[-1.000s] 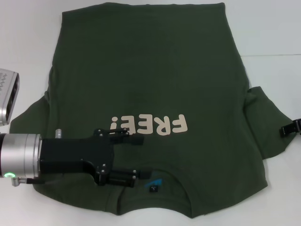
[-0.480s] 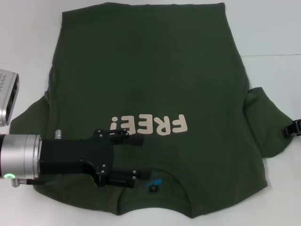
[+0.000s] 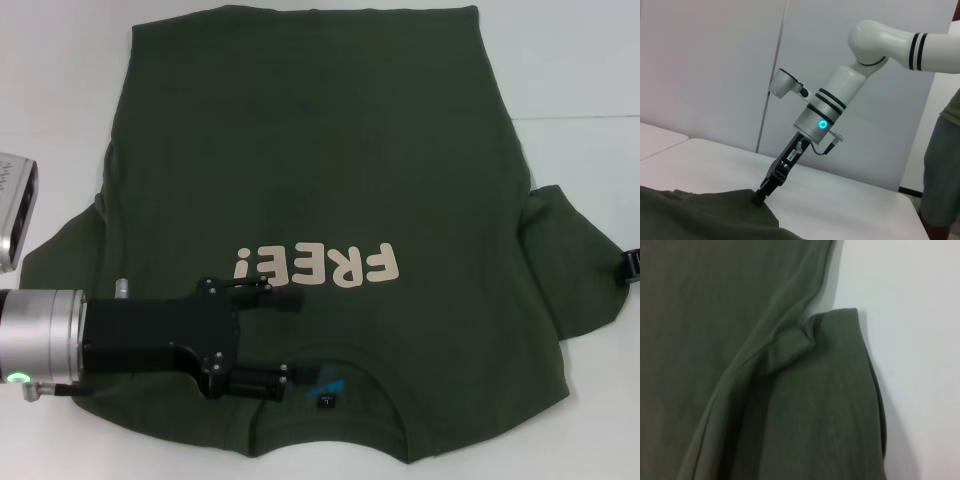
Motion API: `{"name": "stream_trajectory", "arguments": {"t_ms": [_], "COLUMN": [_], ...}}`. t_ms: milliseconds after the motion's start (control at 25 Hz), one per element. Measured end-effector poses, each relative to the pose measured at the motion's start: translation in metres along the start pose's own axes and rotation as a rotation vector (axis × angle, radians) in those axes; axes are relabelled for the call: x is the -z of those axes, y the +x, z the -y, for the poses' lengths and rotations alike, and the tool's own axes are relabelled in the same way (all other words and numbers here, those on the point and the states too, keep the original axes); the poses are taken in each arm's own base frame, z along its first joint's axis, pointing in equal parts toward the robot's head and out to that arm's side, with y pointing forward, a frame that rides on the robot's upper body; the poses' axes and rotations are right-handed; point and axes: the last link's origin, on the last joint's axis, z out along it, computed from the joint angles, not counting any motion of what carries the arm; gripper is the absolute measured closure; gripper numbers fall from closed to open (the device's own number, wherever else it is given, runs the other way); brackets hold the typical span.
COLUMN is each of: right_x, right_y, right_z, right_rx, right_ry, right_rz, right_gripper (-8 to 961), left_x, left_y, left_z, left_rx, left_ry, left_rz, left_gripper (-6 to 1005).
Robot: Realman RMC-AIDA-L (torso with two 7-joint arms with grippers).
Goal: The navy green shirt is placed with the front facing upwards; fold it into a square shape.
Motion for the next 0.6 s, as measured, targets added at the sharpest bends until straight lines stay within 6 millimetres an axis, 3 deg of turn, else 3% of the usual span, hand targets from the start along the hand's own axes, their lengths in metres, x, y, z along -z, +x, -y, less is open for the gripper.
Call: {"name": "stream_trajectory", "arguments": {"t_ms": [40, 600], "right_x": [0.0, 0.019], "right_y": [0.0, -0.013], "right_z": [0.0, 0.03], "right_rx": [0.002, 0.009], "right_ry": [0.0, 0.126], "right_rz": [0.0, 0.101], "right_gripper": [889, 912], "left_x": [0.0, 0.0], "left_y": [0.0, -0.001], "left_z": [0.0, -0.001], "left_rx": [0.0, 0.004], "left_ry": [0.001, 0.003], "left_rz": [0.0, -0.007], "left_gripper": [127, 127]}}
